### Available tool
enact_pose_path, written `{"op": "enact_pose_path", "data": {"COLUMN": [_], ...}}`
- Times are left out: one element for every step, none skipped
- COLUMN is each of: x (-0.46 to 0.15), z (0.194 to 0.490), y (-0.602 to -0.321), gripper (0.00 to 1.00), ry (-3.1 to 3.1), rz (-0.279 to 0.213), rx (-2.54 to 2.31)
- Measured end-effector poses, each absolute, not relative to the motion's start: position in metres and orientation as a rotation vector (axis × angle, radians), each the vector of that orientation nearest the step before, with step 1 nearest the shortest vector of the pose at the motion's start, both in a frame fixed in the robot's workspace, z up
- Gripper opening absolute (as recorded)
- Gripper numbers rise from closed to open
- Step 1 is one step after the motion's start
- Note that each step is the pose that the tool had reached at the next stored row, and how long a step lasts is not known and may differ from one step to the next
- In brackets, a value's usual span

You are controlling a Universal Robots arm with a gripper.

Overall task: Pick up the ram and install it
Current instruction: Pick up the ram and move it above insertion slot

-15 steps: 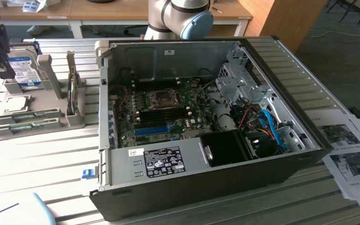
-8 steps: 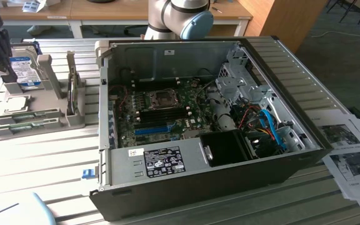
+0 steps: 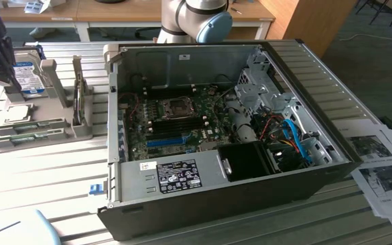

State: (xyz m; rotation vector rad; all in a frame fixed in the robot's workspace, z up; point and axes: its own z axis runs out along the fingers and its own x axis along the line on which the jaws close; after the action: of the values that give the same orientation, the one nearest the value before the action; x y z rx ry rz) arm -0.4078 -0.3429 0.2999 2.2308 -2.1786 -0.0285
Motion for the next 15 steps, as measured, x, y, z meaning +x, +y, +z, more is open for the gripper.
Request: {"op": "enact_pose_path", "data": {"x": [-0.4078,-0.4078,-0.4077,-0.4078,-0.4078,-0.4078,-0.4078,-0.4078,-0.4078,-0.4078,-0.4078,-0.4078,-0.4078,-0.4078,-0.4078], "z": [0.2986,0.2974,0.2967,0.2968,0.2968,0.2968,0.2967,0.2967,0.2967,0.2967,0.2967,0.2967,0.2967,0.2967,0.2967], "y": [-0.3429,-0.3429,-0.3429,-0.3429,-0.3429,-0.3429,-0.3429,-0.3429,-0.3429,-0.3429,-0.3429,-0.3429,-0.3429,-0.3429,-0.3429], "gripper": [0.09,0.09,0.09,0.09,0.09,0.09,0.09,0.09,0.09,0.09,0.09,0.09,0.09,0.09,0.09], "ry": [-2.179,-2.179,-2.179,-2.178,-2.178,-2.178,-2.178,-2.179,-2.179,-2.179,-2.179,-2.178,-2.179,-2.178,-2.179], "rz": [-0.029,-0.028,-0.028,-0.029,-0.029,-0.029,-0.029,-0.029,-0.029,-0.029,-0.029,-0.029,-0.029,-0.029,-0.029], "rx": [2.231,2.231,2.231,2.231,2.231,2.231,2.231,2.231,2.231,2.231,2.231,2.231,2.231,2.231,2.231]}}
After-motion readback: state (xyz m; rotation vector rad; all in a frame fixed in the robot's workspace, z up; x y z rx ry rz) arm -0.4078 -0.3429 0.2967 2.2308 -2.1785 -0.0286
